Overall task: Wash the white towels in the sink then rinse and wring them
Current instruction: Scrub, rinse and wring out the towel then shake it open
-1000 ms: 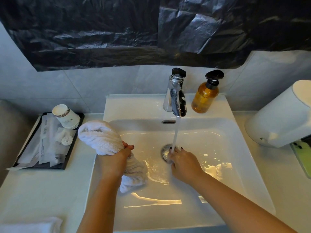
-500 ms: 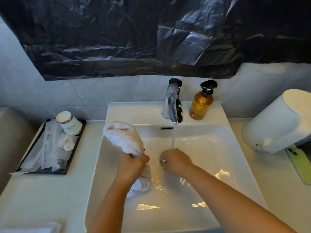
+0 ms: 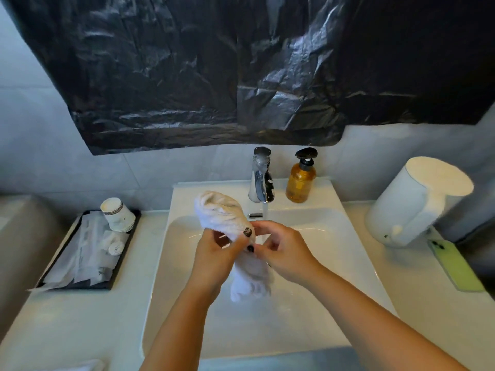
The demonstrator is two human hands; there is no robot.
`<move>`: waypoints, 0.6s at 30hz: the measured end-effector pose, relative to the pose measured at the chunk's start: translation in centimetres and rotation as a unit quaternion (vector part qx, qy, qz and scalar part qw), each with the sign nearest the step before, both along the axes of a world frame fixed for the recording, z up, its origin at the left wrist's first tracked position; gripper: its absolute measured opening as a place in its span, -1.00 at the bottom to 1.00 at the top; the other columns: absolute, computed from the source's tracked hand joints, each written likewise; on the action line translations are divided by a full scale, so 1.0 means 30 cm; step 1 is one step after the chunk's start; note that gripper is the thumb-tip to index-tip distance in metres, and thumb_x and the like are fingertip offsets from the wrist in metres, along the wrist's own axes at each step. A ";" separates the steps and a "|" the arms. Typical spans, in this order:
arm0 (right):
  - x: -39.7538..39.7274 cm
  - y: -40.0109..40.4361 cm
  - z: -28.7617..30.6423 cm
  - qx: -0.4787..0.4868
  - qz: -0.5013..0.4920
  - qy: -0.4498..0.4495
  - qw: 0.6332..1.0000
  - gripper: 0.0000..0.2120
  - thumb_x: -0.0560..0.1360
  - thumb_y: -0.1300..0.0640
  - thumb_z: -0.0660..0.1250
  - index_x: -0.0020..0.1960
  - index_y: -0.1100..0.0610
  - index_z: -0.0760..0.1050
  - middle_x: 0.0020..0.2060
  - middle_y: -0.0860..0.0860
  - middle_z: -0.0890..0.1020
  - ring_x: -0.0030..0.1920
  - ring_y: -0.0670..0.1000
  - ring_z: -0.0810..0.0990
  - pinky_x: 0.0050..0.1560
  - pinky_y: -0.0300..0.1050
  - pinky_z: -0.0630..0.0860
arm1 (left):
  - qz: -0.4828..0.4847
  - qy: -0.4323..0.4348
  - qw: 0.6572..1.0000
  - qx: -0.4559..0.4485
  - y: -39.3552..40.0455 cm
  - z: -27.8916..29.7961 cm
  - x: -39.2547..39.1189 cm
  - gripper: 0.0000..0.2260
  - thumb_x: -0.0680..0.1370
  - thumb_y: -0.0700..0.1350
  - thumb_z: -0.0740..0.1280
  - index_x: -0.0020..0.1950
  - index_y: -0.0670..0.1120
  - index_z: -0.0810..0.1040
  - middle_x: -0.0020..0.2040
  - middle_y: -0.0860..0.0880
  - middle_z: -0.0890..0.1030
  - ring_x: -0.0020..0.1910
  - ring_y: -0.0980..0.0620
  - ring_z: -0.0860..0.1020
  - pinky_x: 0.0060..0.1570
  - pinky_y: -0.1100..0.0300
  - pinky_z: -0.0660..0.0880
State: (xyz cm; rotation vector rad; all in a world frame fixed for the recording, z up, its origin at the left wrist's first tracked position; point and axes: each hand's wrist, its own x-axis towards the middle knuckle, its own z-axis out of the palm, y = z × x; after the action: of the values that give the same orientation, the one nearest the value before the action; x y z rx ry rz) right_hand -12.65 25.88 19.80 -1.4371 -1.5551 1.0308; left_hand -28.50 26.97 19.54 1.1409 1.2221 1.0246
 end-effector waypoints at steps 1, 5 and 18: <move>0.009 -0.008 0.013 0.009 0.011 -0.016 1.000 -0.67 0.46 0.12 0.43 0.17 -0.13 0.53 0.01 -0.14 0.64 -0.30 0.08 0.59 -0.19 -0.10 0.58 | 0.016 0.001 1.000 0.010 -0.007 0.015 0.006 -0.73 0.42 -0.16 0.48 0.10 -0.14 0.63 -0.02 -0.10 0.71 0.05 -0.09 0.67 0.08 -0.06 0.60; 0.023 -0.053 0.074 0.023 0.072 -0.109 0.991 -0.75 0.51 0.13 0.38 -0.07 -0.21 0.39 -0.17 -0.15 0.55 -0.30 -0.10 0.51 -0.27 -0.30 0.44 | 0.065 -0.026 0.997 0.025 -0.026 0.068 0.039 -0.63 0.31 -0.14 0.63 0.00 -0.25 0.62 -0.15 -0.18 0.70 -0.15 -0.02 0.69 -0.12 0.08 0.64; 0.299 0.003 0.334 0.060 -0.108 0.016 0.992 -0.83 0.49 0.29 0.35 -0.16 0.04 0.54 -0.24 0.08 0.54 -0.20 0.02 0.47 -0.18 -0.12 0.35 | 0.007 -0.001 1.000 0.028 0.017 0.117 -0.112 -0.42 0.15 -0.07 0.61 0.13 -0.08 0.54 -0.02 -0.16 0.67 -0.06 -0.17 0.66 -0.02 -0.01 0.63</move>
State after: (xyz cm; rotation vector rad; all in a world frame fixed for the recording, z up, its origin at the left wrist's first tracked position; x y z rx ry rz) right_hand -3.67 25.97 29.83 -1.4606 -1.3798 0.8147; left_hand -31.87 27.48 23.06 1.1758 1.2076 1.0754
